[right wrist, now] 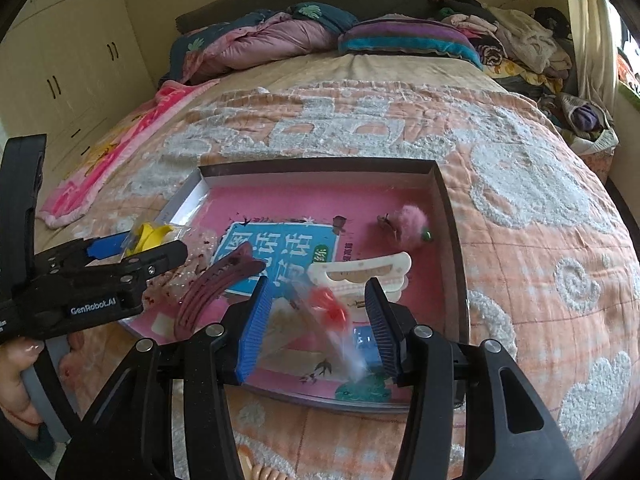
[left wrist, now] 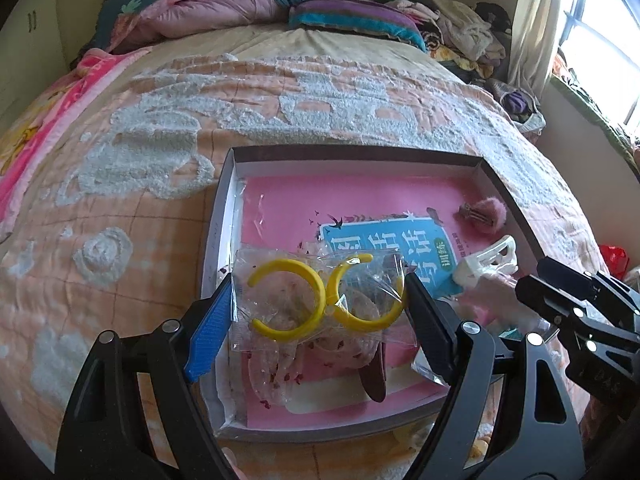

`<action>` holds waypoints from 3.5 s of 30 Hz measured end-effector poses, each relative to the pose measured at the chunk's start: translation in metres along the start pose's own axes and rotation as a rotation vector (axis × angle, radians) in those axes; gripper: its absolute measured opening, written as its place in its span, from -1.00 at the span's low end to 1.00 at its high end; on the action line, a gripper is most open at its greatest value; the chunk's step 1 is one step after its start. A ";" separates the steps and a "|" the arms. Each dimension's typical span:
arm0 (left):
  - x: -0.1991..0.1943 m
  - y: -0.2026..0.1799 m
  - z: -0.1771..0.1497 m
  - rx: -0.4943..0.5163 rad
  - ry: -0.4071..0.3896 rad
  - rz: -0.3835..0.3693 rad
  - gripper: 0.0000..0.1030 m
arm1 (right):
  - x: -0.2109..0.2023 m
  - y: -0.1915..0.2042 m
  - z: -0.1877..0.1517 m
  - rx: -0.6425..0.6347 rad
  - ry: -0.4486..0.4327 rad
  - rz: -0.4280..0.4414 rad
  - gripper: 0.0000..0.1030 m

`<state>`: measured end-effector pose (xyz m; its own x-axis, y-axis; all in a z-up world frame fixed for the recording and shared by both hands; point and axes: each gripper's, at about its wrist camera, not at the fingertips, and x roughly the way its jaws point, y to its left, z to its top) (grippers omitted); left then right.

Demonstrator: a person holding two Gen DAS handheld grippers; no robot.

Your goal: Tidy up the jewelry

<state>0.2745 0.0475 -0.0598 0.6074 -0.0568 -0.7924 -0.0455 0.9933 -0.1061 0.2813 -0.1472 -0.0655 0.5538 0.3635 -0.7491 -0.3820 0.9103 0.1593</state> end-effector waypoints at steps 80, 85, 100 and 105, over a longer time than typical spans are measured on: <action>-0.194 -0.060 -0.014 0.076 -0.264 -0.074 0.81 | -0.247 -0.001 -0.028 0.044 -0.407 0.001 0.92; -0.200 -0.070 -0.022 0.106 -0.265 -0.075 0.81 | -0.261 -0.002 -0.033 0.037 -0.431 0.001 0.92; -0.191 -0.074 -0.059 0.137 -0.208 -0.047 0.81 | -0.257 -0.005 -0.069 -0.020 -0.365 -0.022 0.92; -0.179 -0.073 -0.070 0.145 -0.177 -0.030 0.82 | -0.244 -0.004 -0.083 -0.041 -0.320 -0.029 0.92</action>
<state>0.1135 -0.0216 0.0481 0.7372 -0.0809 -0.6708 0.0813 0.9962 -0.0308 0.0862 -0.2559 0.0636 0.7667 0.3872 -0.5121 -0.3887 0.9148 0.1097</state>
